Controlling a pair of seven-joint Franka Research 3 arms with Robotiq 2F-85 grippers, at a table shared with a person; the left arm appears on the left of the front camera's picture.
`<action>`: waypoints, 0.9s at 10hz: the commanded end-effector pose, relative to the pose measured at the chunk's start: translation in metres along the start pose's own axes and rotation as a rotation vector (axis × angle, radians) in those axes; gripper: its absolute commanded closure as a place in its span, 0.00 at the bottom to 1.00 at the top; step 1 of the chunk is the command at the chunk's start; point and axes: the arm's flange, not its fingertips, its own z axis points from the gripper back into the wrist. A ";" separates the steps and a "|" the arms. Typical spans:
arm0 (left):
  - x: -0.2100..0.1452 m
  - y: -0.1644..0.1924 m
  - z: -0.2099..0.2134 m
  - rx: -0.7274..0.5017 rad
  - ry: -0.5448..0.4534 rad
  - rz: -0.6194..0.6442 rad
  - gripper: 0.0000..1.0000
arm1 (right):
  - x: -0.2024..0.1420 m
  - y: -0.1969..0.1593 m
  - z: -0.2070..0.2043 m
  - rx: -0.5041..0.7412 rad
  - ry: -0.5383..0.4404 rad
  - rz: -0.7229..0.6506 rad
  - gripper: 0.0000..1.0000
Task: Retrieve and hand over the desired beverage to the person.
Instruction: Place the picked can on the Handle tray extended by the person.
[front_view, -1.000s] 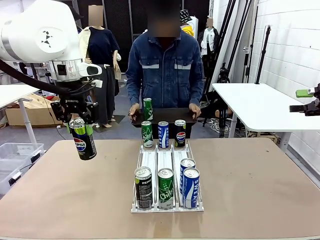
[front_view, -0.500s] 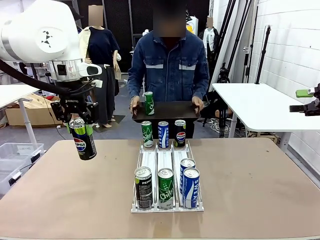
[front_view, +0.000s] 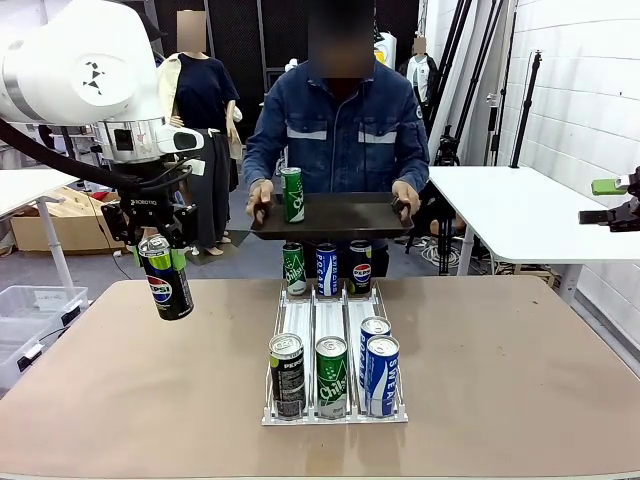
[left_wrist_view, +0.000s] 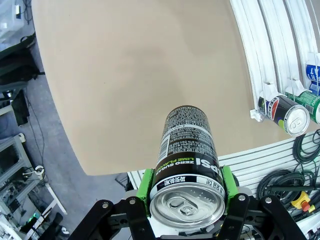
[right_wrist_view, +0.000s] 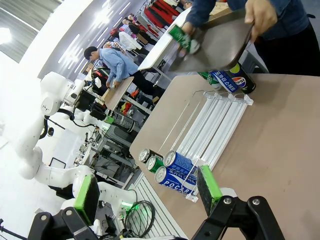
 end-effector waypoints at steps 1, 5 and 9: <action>-0.002 0.001 0.005 -0.002 -0.012 0.003 1.00 | 0.000 0.001 0.000 0.013 -0.005 0.004 0.00; 0.000 0.000 0.000 0.000 0.000 0.000 1.00 | 0.000 0.001 0.000 0.013 -0.005 0.004 0.00; 0.018 -0.034 0.039 -0.043 0.020 0.005 1.00 | 0.000 0.001 0.000 0.013 -0.005 0.004 0.00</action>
